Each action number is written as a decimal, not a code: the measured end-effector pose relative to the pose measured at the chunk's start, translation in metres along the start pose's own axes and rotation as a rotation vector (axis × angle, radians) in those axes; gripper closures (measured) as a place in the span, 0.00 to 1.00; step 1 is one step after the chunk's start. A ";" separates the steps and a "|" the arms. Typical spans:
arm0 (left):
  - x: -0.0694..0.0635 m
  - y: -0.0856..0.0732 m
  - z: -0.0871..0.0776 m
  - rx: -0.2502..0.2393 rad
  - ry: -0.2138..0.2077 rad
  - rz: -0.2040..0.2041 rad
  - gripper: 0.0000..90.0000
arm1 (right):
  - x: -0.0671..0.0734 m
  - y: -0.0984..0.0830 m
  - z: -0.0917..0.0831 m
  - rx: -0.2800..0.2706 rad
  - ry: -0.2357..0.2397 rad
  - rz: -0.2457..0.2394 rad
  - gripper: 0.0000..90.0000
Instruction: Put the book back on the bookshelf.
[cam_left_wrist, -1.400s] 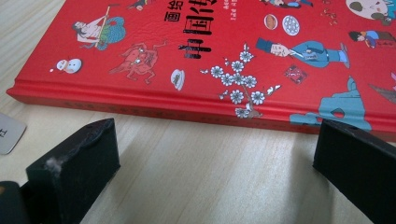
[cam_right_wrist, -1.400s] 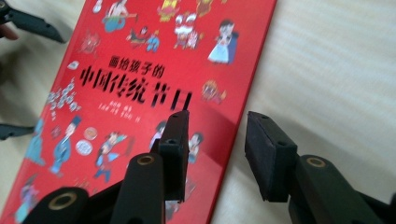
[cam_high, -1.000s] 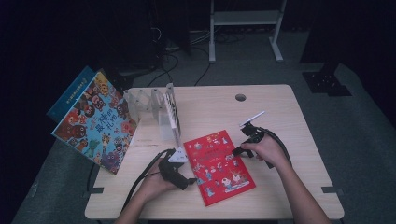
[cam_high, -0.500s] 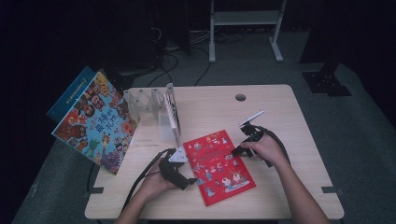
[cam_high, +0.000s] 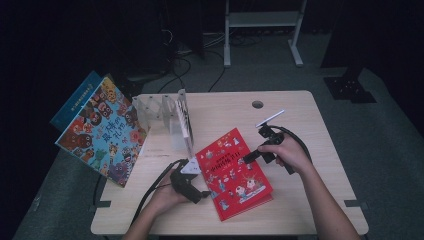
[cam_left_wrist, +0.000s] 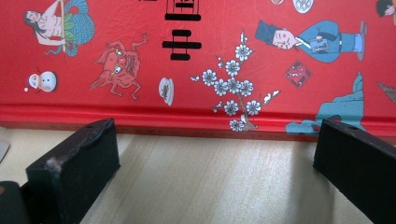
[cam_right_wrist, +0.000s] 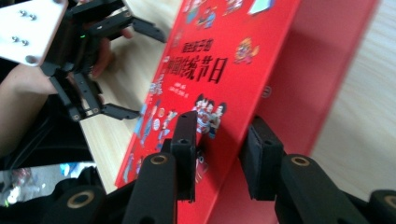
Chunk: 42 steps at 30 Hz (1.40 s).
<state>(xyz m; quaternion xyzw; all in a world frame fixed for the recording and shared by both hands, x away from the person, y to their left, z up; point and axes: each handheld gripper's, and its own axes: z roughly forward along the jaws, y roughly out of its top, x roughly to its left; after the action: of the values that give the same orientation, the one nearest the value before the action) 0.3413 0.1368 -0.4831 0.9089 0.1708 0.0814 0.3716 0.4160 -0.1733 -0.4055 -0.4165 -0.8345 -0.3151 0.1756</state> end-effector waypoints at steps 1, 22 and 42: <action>0.000 0.000 0.000 -0.001 0.000 -0.001 0.00 | 0.002 0.002 0.001 0.004 -0.004 -0.002 0.74; 0.000 0.000 0.000 -0.005 0.001 -0.006 0.00 | 0.012 0.020 0.020 0.041 0.083 0.002 0.80; 0.001 0.000 0.000 -0.005 0.010 -0.012 0.00 | 0.026 0.022 0.000 -0.032 0.101 0.016 0.93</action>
<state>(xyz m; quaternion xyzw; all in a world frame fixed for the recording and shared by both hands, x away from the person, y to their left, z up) 0.3421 0.1375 -0.4833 0.9066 0.1779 0.0839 0.3733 0.4187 -0.1477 -0.3828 -0.4094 -0.8161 -0.3477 0.2134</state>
